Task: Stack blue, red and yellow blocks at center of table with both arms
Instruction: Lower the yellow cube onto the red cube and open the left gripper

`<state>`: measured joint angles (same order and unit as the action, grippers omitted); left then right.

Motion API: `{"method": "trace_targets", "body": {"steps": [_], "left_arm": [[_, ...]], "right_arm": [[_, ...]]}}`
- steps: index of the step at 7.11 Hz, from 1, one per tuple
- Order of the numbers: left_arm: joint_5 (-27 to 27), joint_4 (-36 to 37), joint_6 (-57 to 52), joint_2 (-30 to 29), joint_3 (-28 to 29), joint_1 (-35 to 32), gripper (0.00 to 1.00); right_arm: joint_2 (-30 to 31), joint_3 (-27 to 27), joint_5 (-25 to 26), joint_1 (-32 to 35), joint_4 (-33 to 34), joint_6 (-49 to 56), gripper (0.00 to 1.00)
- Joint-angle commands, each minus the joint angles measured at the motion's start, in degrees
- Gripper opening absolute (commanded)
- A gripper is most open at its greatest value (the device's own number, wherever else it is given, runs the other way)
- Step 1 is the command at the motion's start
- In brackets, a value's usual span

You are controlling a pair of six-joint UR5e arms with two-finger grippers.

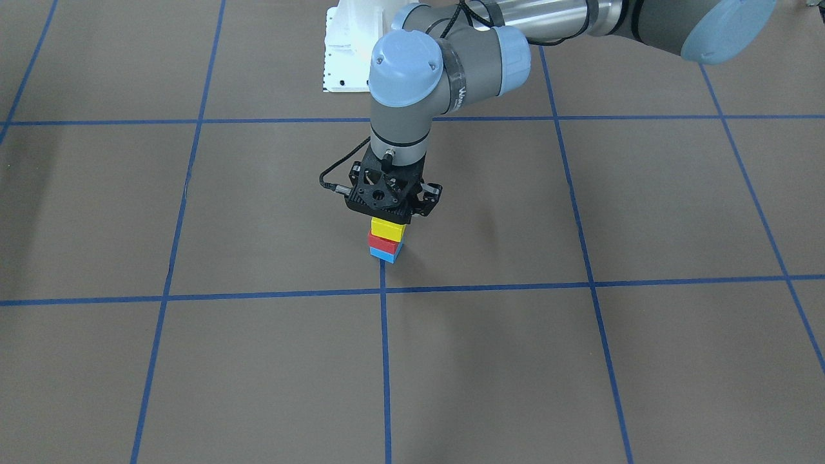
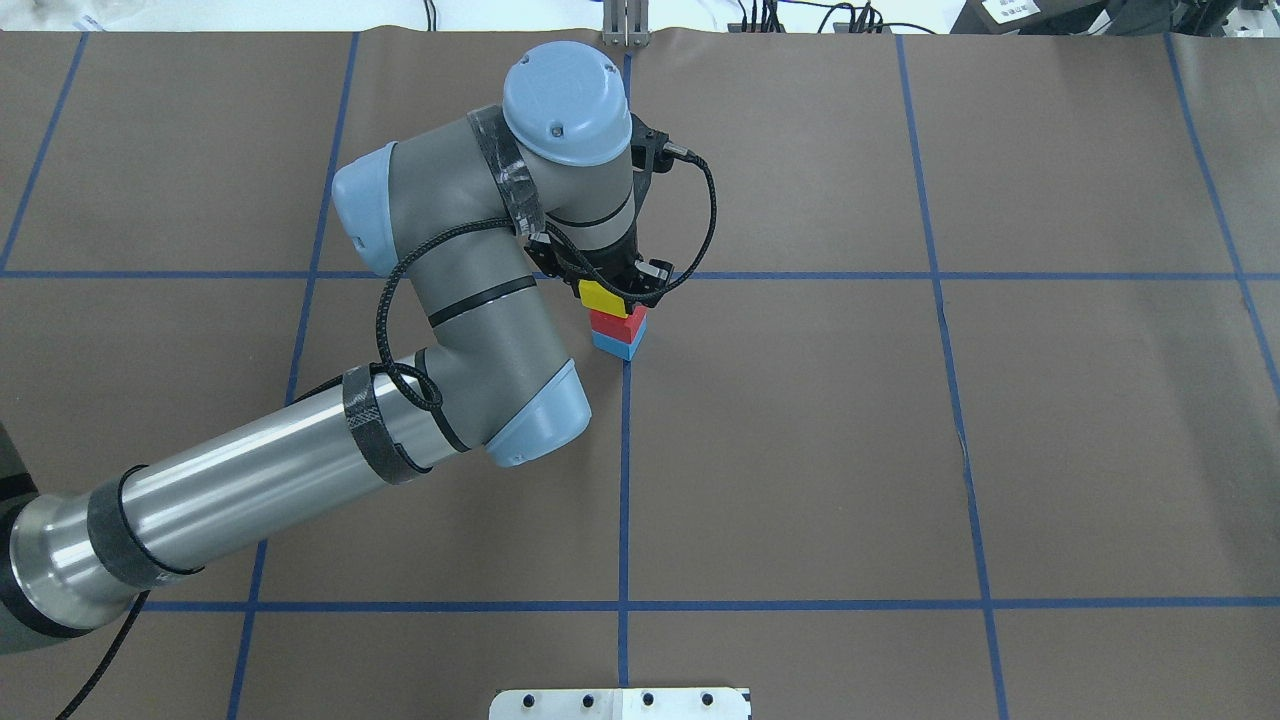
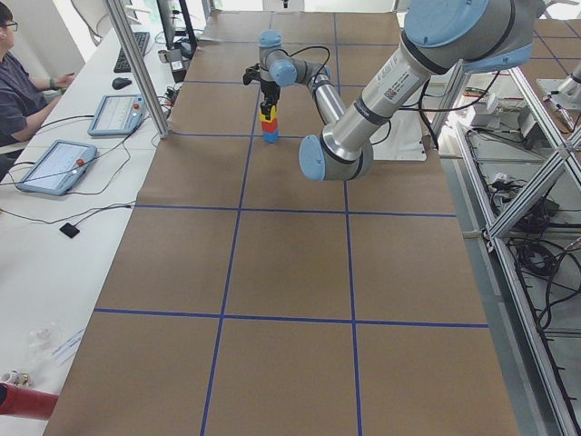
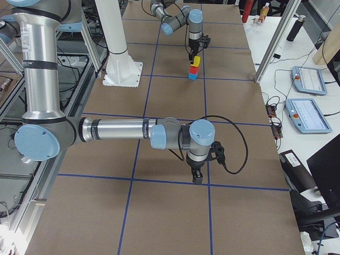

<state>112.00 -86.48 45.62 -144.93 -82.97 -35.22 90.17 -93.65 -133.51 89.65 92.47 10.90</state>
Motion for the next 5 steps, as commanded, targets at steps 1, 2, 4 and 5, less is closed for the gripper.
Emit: {"method": "trace_targets", "body": {"steps": [1,2,4,5], "left_arm": [[-0.03,0.08,0.00,-0.01,0.09,0.77,0.00],[-0.81,0.00,0.00,-0.01,0.09,1.03,0.00],[-0.91,-0.01,0.00,-0.01,0.17,1.21,0.00],[-0.91,-0.01,0.00,-0.09,0.61,1.12,0.00]], "right_arm": [[0.00,0.04,0.00,0.00,-0.01,0.00,1.00],[-0.08,0.04,0.00,0.00,0.08,0.00,1.00],[-0.08,0.04,0.00,0.00,-0.01,0.00,1.00],[-0.08,0.04,0.00,0.00,-0.01,0.09,0.99]]}}
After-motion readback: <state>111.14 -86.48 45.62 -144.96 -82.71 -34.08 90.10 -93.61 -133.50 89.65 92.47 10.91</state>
